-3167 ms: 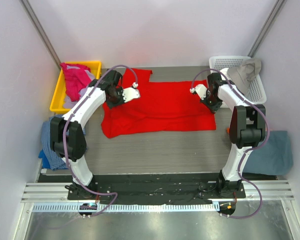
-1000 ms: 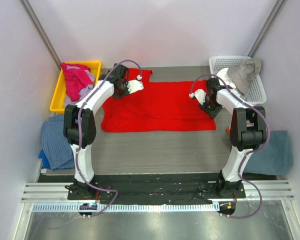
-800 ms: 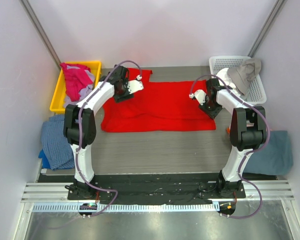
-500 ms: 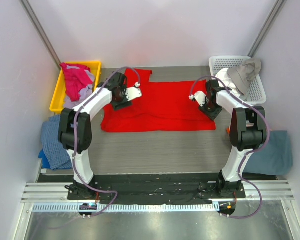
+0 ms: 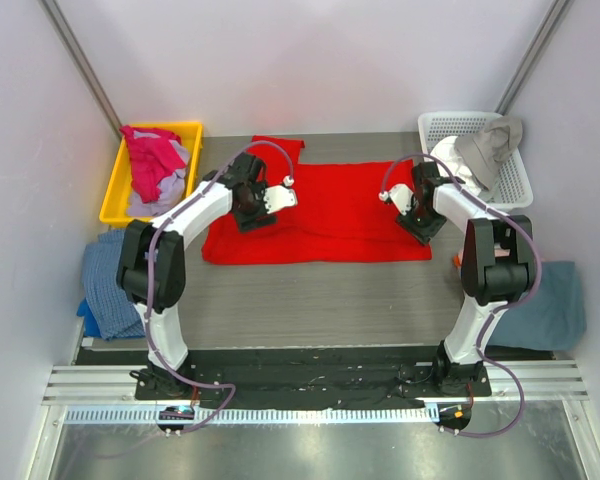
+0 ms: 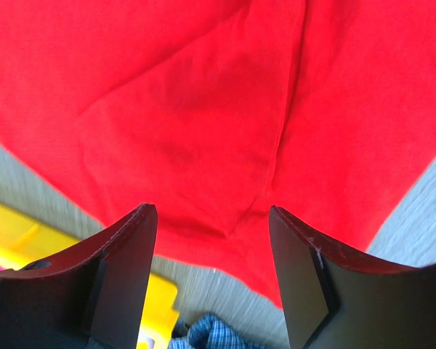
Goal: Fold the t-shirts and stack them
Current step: Fold the flattened tshirt in 1/3 of the way
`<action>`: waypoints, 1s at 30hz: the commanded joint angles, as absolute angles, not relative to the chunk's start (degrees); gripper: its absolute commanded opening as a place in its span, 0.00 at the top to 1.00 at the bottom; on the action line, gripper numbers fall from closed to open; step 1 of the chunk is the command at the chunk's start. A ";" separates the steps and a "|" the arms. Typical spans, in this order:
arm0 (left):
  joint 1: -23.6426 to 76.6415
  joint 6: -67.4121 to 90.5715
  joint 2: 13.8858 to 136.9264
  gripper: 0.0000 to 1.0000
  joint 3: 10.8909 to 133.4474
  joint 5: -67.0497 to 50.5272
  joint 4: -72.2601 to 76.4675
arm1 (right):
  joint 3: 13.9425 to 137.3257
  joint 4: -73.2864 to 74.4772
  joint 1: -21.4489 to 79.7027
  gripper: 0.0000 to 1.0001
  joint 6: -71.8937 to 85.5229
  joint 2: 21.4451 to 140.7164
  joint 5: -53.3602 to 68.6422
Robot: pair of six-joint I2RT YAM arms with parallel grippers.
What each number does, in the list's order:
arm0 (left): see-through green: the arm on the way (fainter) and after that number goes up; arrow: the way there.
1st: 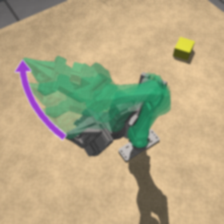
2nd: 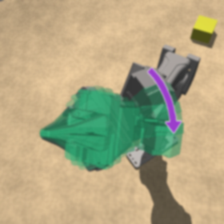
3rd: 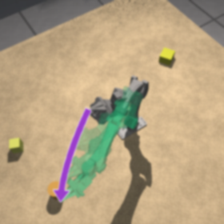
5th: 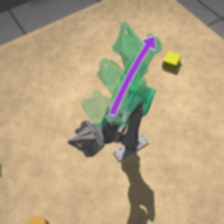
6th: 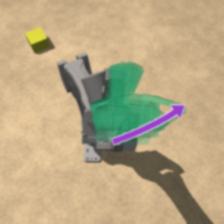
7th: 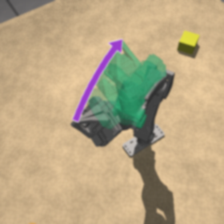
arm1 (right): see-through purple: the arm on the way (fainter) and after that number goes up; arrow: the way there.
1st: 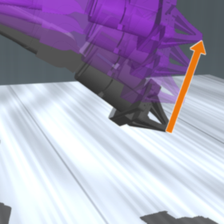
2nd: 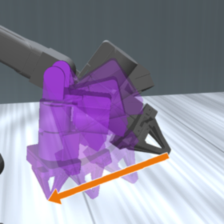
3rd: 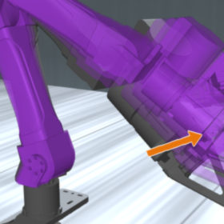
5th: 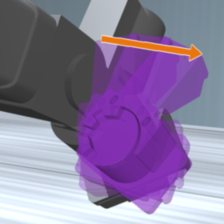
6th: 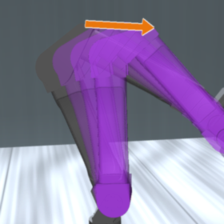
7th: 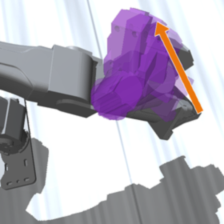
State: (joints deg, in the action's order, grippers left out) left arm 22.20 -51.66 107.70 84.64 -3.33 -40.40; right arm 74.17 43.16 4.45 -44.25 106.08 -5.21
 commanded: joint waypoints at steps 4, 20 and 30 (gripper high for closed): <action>22.32 -51.33 111.88 0.33 89.65 -5.89 -42.36 | 72.60 39.73 4.83 0.51 -43.68 100.73 -6.59; 22.50 -51.50 112.06 0.33 88.68 -5.28 -42.19 | 73.56 39.99 5.27 0.50 -42.54 102.13 -4.66; 22.50 -51.59 111.97 0.33 87.80 -4.57 -41.75 | 74.53 39.29 5.54 0.50 -42.10 104.15 -3.43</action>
State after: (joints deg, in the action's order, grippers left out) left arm 22.37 -51.44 112.73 87.42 -4.58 -41.87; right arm 72.69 40.73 5.26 -43.05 103.55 -4.54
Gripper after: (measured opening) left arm 0.670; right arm 0.497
